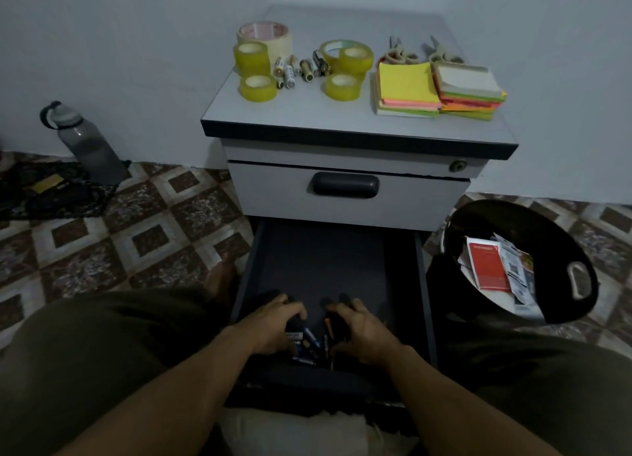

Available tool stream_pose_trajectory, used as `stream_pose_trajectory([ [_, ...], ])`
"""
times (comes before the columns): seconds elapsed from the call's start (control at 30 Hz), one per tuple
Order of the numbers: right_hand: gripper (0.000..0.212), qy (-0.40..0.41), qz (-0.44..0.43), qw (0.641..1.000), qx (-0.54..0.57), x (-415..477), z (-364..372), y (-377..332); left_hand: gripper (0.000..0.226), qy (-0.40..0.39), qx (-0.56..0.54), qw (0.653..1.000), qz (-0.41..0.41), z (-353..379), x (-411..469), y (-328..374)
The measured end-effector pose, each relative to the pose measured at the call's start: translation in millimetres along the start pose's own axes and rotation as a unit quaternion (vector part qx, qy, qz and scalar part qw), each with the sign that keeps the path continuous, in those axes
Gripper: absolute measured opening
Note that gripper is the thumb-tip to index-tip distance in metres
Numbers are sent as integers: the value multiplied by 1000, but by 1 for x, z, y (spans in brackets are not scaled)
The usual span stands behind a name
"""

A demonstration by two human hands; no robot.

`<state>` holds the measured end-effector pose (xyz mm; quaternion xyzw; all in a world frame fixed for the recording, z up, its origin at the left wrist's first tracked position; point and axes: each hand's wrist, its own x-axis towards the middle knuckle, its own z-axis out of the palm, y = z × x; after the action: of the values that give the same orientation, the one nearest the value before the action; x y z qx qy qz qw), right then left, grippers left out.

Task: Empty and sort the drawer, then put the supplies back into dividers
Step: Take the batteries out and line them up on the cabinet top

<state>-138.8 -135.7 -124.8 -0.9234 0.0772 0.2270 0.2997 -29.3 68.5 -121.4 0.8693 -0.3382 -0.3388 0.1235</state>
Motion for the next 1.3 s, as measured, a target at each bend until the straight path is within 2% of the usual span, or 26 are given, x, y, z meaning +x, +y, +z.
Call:
stream_pose_trajectory([
  [0.1, 92, 28, 3, 999, 42, 1, -1, 2, 60, 20, -27, 999, -1, 0, 2, -2],
  [0.23, 103, 10, 10, 1000, 9, 1, 1, 0, 57, 18, -19, 1000, 10, 3, 2, -3],
  [0.33, 93, 4, 7, 1000, -30, 1, 3, -4, 48, 38, -22, 999, 16, 5, 4, -2],
  [0.47, 70, 30, 11, 999, -9, 1, 2, -5, 42, 64, -43, 997, 31, 7, 5, -1],
  [0.63, 80, 15, 27, 999, -19, 1, 2, -6, 57, 61, -20, 997, 29, 6, 4, 0],
  [0.8, 72, 28, 34, 999, -3, 2, 2, -3, 46, 93, -26, 995, 36, 9, 5, -1],
  [1.03, 63, 37, 33, 999, -11, 5, 1, -5, 47, 80, -2, 996, 26, 8, 5, 1],
  [1.3, 54, 73, 42, 996, 42, 12, 5, -1, 41, 111, -27, 993, 9, 6, 8, 0],
])
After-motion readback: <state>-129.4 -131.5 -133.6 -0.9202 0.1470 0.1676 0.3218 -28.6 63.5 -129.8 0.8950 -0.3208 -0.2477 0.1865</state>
